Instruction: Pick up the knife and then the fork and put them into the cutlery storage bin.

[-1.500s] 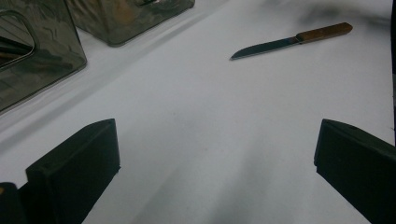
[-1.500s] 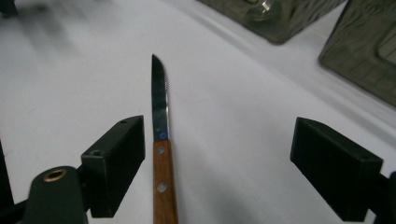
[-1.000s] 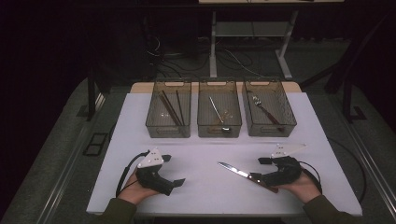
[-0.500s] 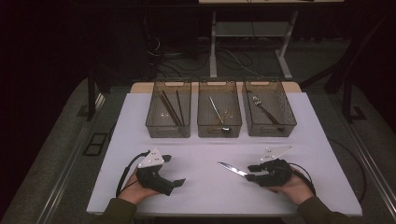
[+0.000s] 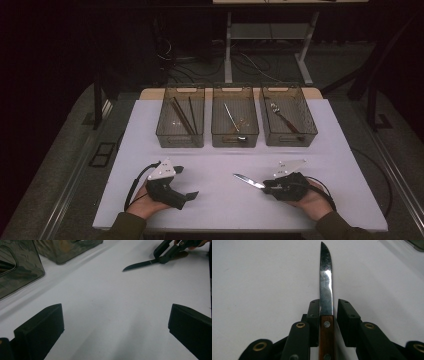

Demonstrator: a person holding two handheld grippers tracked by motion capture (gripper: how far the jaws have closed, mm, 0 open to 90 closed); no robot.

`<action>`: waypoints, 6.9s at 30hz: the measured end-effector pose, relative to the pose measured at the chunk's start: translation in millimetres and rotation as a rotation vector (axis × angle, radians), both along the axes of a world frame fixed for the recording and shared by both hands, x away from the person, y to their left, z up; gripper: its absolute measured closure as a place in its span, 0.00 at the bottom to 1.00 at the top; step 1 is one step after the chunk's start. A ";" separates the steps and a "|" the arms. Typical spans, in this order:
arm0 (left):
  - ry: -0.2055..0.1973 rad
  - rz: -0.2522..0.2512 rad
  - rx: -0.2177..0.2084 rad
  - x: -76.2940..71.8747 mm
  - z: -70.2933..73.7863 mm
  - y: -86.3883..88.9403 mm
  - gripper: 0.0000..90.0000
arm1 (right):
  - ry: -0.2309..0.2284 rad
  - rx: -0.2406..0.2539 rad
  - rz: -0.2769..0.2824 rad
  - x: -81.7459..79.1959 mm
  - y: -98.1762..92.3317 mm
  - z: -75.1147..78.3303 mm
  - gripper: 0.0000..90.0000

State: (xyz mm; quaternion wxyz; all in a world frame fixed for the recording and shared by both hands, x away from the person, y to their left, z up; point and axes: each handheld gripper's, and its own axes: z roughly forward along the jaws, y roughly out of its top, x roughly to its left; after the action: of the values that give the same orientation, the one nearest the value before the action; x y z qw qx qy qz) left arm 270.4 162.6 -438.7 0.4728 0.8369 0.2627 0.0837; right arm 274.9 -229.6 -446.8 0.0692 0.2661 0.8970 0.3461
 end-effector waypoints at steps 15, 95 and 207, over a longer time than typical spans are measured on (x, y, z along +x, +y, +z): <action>-0.001 0.000 -0.001 -0.1 0.2 -0.2 0.00 | -0.023 0.015 0.028 -0.7 -2.2 -1.9 0.86; 0.009 -0.008 -0.007 1.0 -1.0 -2.1 0.00 | -0.106 0.234 -0.239 63.8 -67.9 71.2 0.86; 0.010 -0.004 -0.022 0.9 0.4 -3.8 0.00 | -0.147 0.228 -0.394 100.5 -54.4 71.4 0.20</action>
State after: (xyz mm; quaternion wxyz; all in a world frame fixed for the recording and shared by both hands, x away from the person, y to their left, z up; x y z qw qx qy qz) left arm 271.3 158.7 -438.3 0.4809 0.8326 0.2643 0.0759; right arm 375.4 -283.9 -375.4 0.1702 0.4163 0.7754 0.4433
